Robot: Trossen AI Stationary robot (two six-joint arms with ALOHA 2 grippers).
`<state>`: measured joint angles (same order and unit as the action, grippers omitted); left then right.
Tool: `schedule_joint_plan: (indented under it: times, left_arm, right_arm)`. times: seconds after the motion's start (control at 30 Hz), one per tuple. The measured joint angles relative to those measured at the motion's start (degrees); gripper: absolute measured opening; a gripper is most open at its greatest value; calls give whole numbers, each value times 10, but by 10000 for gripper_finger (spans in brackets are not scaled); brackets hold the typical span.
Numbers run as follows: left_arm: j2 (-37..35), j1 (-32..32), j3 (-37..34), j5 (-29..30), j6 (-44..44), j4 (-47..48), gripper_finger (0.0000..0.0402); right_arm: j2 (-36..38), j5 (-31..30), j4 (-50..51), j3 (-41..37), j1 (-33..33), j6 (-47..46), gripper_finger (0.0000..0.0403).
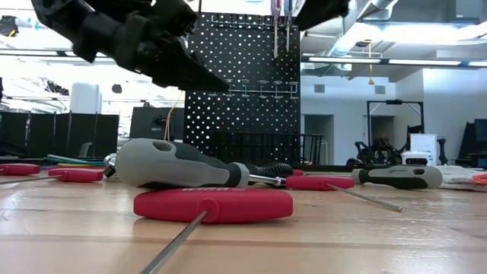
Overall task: Hang tools onto peg board
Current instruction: Hang the gray bit driver handle onto the black pegboard
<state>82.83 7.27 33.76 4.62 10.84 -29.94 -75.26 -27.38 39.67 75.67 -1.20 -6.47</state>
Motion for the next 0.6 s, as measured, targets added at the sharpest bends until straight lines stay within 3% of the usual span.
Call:
schedule_joint_plan:
  times: [0.17, 0.3, 0.47, 0.6]
  left_arm:
    - [0, 56, 0, 60, -1, 54, 95]
    - [0, 101, 0, 104, -30, 107, 95]
    - [0, 157, 0, 154, -67, 138, 95]
    - [0, 196, 0, 197, -93, 139, 95]
  right_arm:
    - [19, -64, -47, -98, -132, -88, 164]
    - [13, -74, -149, -190, -219, -177, 164]
    - [-39, -74, -356, -286, -276, -220, 165]
    - [-118, -73, -498, -313, -287, -207, 184]
